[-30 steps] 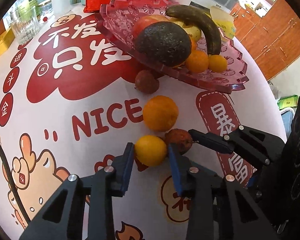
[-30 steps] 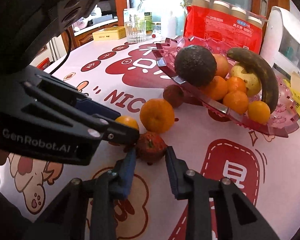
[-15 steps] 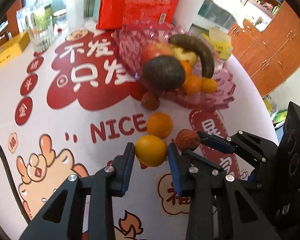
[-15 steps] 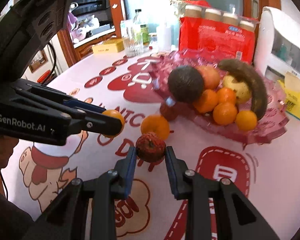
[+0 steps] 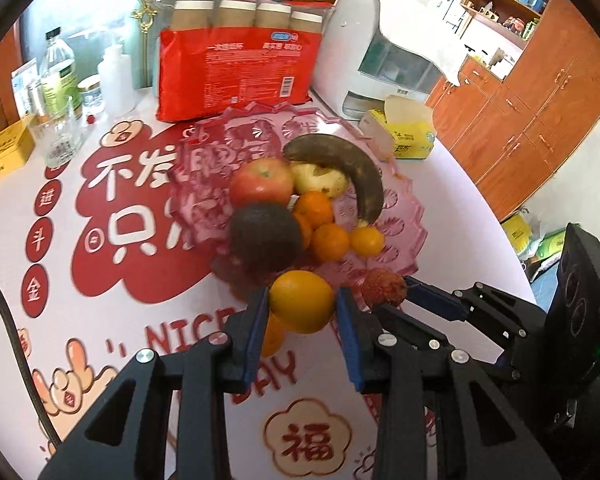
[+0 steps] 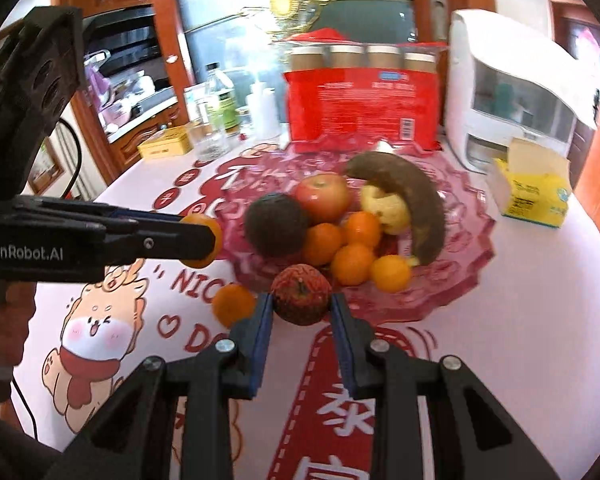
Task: Organize fruits
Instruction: 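Drop the lychee and mandarin into the bowl and open both tools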
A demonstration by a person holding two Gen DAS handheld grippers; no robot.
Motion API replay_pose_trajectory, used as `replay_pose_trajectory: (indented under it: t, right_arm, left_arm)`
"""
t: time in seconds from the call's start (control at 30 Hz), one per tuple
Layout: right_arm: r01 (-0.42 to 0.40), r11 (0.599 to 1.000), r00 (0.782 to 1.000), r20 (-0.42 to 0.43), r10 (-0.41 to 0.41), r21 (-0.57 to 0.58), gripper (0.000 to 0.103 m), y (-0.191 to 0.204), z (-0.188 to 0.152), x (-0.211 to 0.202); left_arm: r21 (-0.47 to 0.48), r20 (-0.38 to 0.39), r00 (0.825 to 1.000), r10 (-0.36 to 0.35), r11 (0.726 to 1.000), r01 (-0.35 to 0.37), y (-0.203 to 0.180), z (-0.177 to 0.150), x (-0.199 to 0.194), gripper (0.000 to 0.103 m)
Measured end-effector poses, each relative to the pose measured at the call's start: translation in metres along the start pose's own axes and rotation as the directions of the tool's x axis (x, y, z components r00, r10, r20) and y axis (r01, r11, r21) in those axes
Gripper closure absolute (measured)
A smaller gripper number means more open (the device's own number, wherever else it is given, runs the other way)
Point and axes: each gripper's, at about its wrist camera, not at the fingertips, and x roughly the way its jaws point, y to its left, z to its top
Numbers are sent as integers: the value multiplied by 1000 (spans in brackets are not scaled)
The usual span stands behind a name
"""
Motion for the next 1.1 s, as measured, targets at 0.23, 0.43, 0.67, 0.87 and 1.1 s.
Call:
replay_pose_trajectory:
  t: [0.23, 0.43, 0.67, 0.87, 1.1]
  right_arm:
    - [8, 999, 1000, -10, -7, 46, 73, -27, 2, 5]
    - [6, 998, 1000, -16, -5, 54, 73, -31, 2, 10]
    - [12, 997, 1000, -17, -11, 74, 60, -30, 2, 12]
    - [8, 994, 1000, -17, -6, 112, 55, -32, 1, 7]
    - [23, 989, 1000, -14, -21, 144, 50, -33, -4, -11]
  left_arm:
    - [18, -23, 1000, 1, 1000, 0, -16, 13, 24, 70]
    - [-1, -29, 1000, 6, 1000, -6, -15, 19, 38, 64]
    - [-28, -34, 999, 30, 999, -31, -2, 14, 31, 44]
    - [-42, -91, 995, 40, 998, -43, 14, -9, 28, 44]
    - [-43, -148, 988, 44, 998, -51, 27, -37, 36, 44]
